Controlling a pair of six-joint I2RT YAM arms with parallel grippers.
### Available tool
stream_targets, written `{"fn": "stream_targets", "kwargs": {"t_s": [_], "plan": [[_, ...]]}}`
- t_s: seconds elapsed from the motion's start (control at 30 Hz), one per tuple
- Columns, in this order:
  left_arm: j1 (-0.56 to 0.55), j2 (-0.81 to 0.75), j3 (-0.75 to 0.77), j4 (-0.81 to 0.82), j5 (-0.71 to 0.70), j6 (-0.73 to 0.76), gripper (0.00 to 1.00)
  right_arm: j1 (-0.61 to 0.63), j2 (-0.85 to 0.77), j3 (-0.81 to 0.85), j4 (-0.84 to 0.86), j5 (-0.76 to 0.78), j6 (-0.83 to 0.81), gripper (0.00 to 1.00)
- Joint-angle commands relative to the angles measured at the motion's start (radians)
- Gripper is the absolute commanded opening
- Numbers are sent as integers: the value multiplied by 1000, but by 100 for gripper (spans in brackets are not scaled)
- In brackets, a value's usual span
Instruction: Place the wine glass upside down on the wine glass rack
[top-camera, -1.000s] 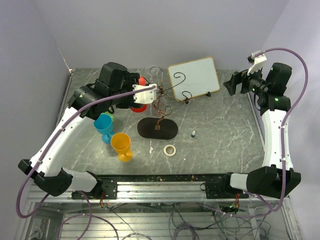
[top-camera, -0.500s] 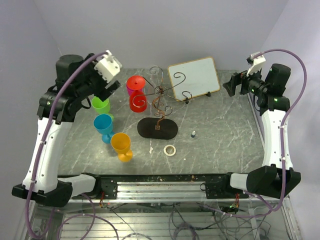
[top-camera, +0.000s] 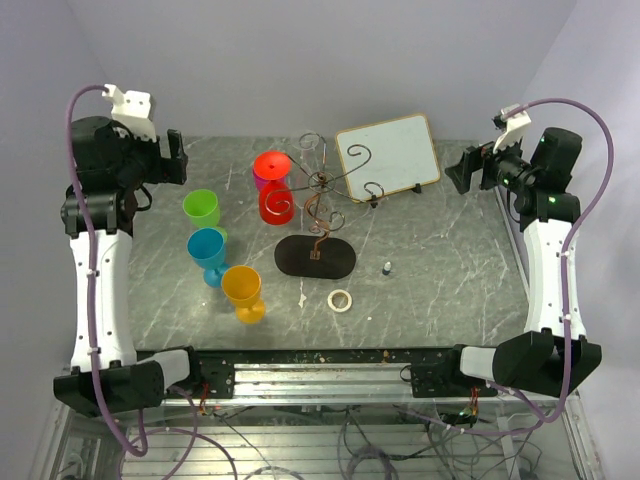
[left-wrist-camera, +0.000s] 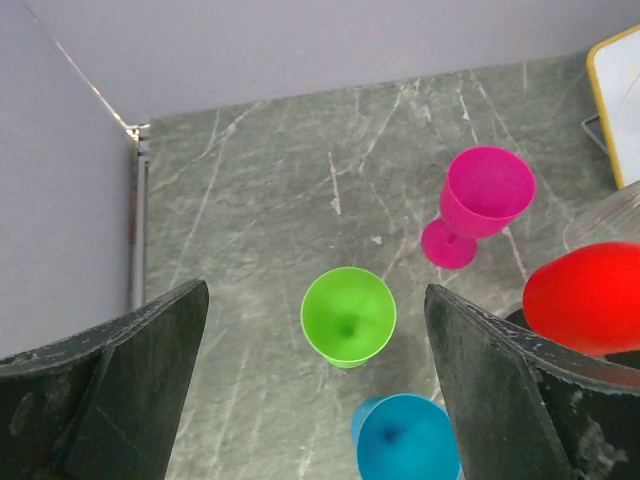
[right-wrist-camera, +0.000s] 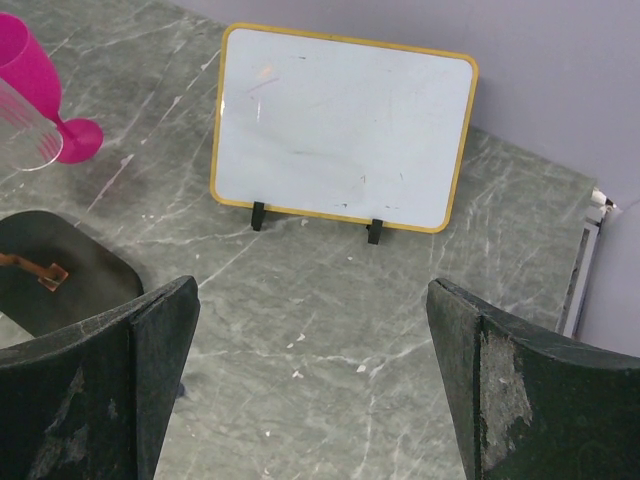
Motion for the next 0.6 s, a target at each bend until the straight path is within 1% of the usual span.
{"fn": "stream_targets", "kwargs": {"t_s": [0.0,0.13,0.33,0.4,0.57], "plan": [[57,-8,-60,132,153,-151,100,-14,-2,2,-13,-30,-24,96],[70,51,-81,157,152,-191,99,-18,3,12,-23,-31,-26,96],[63,216,0,159,242,-266,93,-19,2,21,-39,-29,-29,96],[44,276,29,170,246,-290,92,-21,-2,18,-38,-33,-27,97],[-35,433,139,153,226,-293,91,-22,-9,8,-32,-42,-17,97]]}}
